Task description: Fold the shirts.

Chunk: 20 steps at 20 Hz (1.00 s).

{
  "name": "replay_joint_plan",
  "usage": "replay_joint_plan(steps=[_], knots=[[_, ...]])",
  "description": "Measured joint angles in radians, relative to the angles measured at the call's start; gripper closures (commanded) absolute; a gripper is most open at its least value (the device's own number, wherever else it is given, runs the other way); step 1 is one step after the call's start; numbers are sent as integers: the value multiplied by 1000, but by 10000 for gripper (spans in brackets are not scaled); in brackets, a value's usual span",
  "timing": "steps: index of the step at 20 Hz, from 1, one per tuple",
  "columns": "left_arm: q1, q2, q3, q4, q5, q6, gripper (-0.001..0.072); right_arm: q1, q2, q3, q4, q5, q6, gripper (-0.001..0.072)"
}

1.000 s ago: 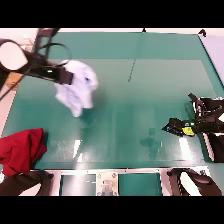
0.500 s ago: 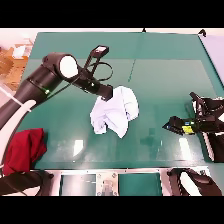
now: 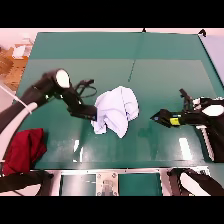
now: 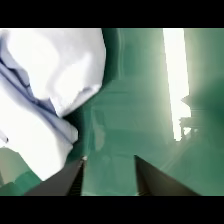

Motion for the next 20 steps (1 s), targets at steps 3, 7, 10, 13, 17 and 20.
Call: replay_joint_plan(steps=[3,7,10,13,17,20], knots=[[-27,-2,-133,-164,167,39,-2,68,-165,8,122,-103,-101,212],[-122,-8,-205,-288,371,64,-2,153,-357,79,278,-156,-203,215],[-172,-27,-222,-320,492,63,1,195,-445,146,315,-178,-233,351],[-192,-56,-228,-330,565,46,651,212,-489,188,320,-199,-247,689],[-200,-72,-219,-334,626,36,684,216,-504,213,323,-188,-254,691],[-201,-30,-166,-277,612,31,684,162,-486,256,306,-124,-255,691]])
